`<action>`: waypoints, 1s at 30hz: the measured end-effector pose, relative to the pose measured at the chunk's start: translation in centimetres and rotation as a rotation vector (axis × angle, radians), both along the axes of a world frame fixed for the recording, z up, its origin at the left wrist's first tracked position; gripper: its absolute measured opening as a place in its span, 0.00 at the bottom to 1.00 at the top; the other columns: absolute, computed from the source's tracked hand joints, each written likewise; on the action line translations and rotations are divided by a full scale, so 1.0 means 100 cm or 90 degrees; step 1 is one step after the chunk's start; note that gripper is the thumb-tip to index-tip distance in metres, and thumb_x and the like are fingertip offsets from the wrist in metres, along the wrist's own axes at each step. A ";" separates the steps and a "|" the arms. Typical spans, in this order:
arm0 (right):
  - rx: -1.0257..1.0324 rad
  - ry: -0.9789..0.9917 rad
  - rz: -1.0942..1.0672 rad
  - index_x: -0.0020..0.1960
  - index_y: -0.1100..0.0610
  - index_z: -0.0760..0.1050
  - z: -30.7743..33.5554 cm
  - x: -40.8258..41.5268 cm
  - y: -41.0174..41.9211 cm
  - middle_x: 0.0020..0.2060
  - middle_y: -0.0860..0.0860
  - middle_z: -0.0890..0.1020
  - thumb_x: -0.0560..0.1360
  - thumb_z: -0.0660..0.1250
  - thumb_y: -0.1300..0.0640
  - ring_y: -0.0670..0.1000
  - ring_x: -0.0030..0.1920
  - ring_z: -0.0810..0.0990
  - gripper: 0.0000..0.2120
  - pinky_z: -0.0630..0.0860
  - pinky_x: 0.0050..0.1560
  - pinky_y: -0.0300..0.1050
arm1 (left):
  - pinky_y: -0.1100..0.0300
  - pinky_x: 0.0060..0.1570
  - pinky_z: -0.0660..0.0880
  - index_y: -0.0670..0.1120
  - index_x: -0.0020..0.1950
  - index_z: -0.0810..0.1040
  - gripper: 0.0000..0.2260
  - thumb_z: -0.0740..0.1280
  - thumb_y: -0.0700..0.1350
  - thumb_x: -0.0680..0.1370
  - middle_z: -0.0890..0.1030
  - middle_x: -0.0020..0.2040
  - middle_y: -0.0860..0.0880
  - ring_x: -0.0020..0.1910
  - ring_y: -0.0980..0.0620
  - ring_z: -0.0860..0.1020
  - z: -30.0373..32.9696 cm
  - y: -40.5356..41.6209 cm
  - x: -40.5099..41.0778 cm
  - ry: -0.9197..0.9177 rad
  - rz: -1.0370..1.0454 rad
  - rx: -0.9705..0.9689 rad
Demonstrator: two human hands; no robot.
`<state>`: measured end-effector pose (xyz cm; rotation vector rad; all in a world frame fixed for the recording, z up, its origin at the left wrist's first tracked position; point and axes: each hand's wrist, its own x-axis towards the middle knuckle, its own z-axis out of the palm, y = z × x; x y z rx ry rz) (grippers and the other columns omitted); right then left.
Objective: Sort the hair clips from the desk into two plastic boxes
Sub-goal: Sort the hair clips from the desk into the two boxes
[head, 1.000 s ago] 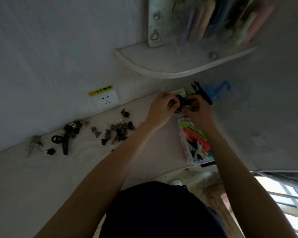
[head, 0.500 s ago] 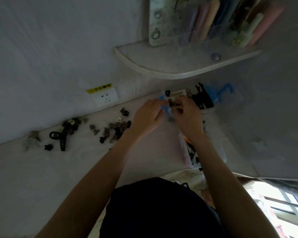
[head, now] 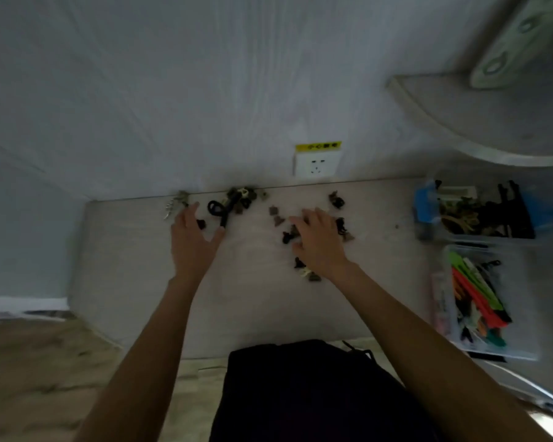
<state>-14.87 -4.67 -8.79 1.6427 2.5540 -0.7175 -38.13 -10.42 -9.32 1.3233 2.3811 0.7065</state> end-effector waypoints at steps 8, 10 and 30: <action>0.007 0.031 0.065 0.74 0.51 0.56 -0.004 -0.062 0.029 0.73 0.58 0.58 0.75 0.62 0.55 0.61 0.72 0.55 0.29 0.57 0.71 0.56 | 0.47 0.60 0.69 0.47 0.70 0.65 0.29 0.69 0.49 0.72 0.71 0.65 0.42 0.63 0.39 0.67 -0.015 0.039 -0.017 -0.019 -0.132 -0.127; -0.005 0.010 0.095 0.74 0.50 0.53 -0.004 -0.078 0.041 0.73 0.57 0.57 0.74 0.64 0.56 0.61 0.72 0.55 0.33 0.58 0.71 0.57 | 0.49 0.56 0.70 0.46 0.69 0.65 0.27 0.68 0.47 0.72 0.73 0.63 0.42 0.59 0.39 0.70 -0.019 0.032 -0.012 -0.022 -0.175 -0.114; 0.048 -0.144 0.396 0.73 0.39 0.50 -0.006 -0.129 0.027 0.75 0.54 0.54 0.73 0.67 0.46 0.61 0.72 0.54 0.35 0.57 0.69 0.66 | 0.49 0.63 0.64 0.43 0.68 0.66 0.29 0.70 0.51 0.71 0.70 0.66 0.40 0.63 0.40 0.67 -0.028 0.042 -0.098 0.008 -0.022 -0.099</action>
